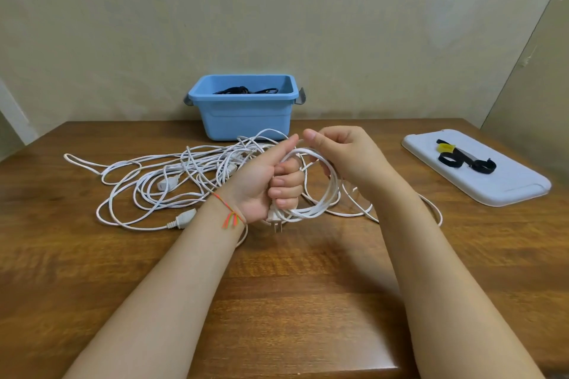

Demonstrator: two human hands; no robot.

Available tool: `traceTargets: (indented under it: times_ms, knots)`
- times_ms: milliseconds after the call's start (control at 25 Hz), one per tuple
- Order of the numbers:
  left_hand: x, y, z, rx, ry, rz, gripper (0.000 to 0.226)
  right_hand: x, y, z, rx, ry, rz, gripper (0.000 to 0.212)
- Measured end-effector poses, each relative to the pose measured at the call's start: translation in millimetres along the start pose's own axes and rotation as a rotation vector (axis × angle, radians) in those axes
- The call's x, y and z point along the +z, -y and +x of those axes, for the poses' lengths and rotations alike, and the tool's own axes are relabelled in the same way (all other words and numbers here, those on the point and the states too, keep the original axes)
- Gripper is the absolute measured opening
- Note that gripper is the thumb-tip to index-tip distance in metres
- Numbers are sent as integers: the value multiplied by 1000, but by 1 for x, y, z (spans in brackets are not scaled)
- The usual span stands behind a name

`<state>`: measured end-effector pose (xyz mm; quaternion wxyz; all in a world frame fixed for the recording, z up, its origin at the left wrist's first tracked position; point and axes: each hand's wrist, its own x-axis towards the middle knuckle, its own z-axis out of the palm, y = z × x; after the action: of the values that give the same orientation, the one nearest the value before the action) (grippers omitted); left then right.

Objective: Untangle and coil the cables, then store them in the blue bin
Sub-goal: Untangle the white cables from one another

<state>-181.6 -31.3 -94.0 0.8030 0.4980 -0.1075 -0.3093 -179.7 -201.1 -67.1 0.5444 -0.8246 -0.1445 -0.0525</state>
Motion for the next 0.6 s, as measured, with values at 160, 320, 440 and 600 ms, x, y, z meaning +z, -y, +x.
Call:
traceTargets:
  times_ms: [160, 320, 440, 600]
  knots:
    - [-2, -2, 1, 24, -63, -36, 54, -1, -10, 6, 60, -138, 21, 52]
    - [-18, -14, 0, 246, -338, -347, 53, -13, -25, 13, 155, -224, -62, 26]
    - [-31, -20, -4, 449, -538, -515, 53, -27, -35, 16, 162, -221, -128, 5]
    - [-28, -25, -9, 598, -592, -393, 39, -28, -36, 16, 82, -222, -429, 11]
